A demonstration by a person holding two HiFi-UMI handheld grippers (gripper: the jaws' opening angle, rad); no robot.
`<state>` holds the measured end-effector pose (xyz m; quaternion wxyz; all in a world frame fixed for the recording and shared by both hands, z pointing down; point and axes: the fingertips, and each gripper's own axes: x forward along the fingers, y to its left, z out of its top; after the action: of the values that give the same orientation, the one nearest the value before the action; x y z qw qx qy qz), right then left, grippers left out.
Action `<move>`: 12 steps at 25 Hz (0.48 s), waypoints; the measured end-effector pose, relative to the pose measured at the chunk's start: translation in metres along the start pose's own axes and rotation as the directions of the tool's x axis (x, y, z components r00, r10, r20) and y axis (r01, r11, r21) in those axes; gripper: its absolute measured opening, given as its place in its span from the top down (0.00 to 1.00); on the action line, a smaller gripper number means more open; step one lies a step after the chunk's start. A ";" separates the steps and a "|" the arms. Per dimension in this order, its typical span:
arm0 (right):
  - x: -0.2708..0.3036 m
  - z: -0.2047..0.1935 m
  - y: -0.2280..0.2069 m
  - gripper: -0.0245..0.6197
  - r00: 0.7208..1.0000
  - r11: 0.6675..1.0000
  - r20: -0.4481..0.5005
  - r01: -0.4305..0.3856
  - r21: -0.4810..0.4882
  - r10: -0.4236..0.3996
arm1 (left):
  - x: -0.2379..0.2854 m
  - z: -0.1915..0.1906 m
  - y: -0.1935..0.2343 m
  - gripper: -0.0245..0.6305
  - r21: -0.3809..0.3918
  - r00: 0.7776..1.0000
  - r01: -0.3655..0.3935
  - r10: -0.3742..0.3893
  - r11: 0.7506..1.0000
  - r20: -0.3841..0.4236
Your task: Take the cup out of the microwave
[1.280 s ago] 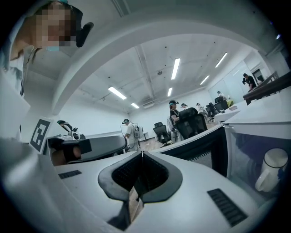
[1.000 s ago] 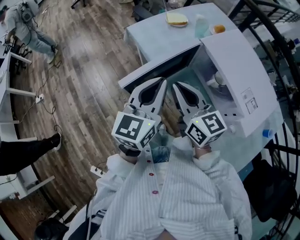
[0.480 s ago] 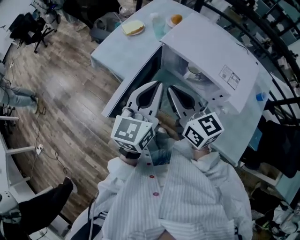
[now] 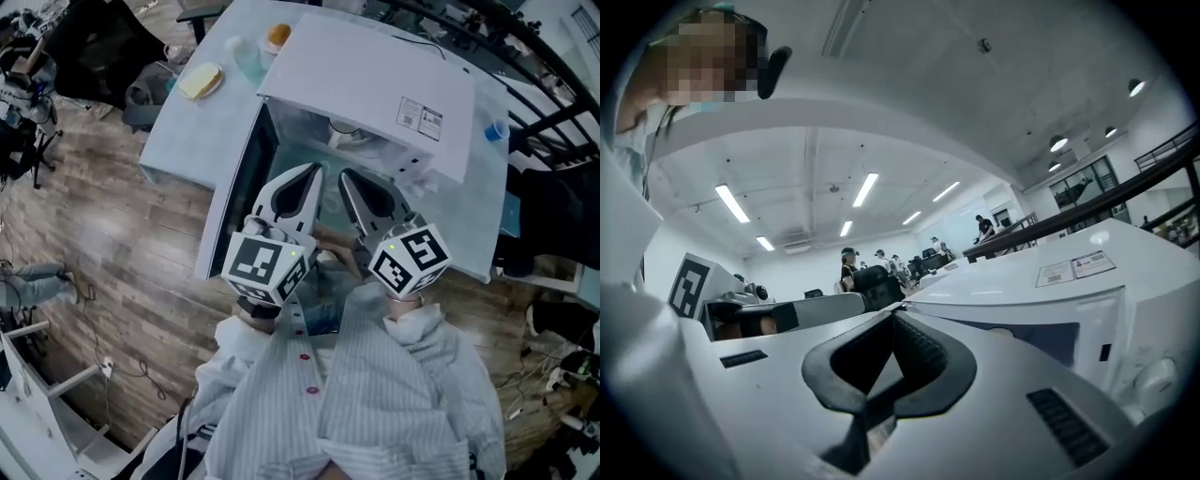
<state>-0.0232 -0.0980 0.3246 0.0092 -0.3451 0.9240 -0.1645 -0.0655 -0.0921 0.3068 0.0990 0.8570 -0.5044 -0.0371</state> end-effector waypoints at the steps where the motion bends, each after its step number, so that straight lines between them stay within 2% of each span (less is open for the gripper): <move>1: -0.003 0.000 -0.005 0.91 1.000 1.000 0.004 0.020 0.004 -0.020 | 0.005 -0.002 -0.002 0.95 0.000 1.000 0.018 -0.018 1.000 -0.007; 6: -0.010 0.002 -0.022 0.91 0.997 0.997 0.014 0.081 0.017 -0.081 | 0.024 -0.009 -0.008 0.95 -0.004 0.997 0.076 -0.076 0.997 -0.033; 12: -0.013 -0.001 -0.035 0.91 0.993 0.993 0.020 0.112 0.029 -0.112 | 0.040 -0.024 -0.006 0.95 -0.015 0.993 0.092 -0.093 0.996 -0.069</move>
<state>0.0090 -0.1141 0.3351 0.0149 -0.3979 0.9007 -0.1740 -0.0367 -0.1206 0.3301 0.1197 0.8796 -0.4601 -0.0147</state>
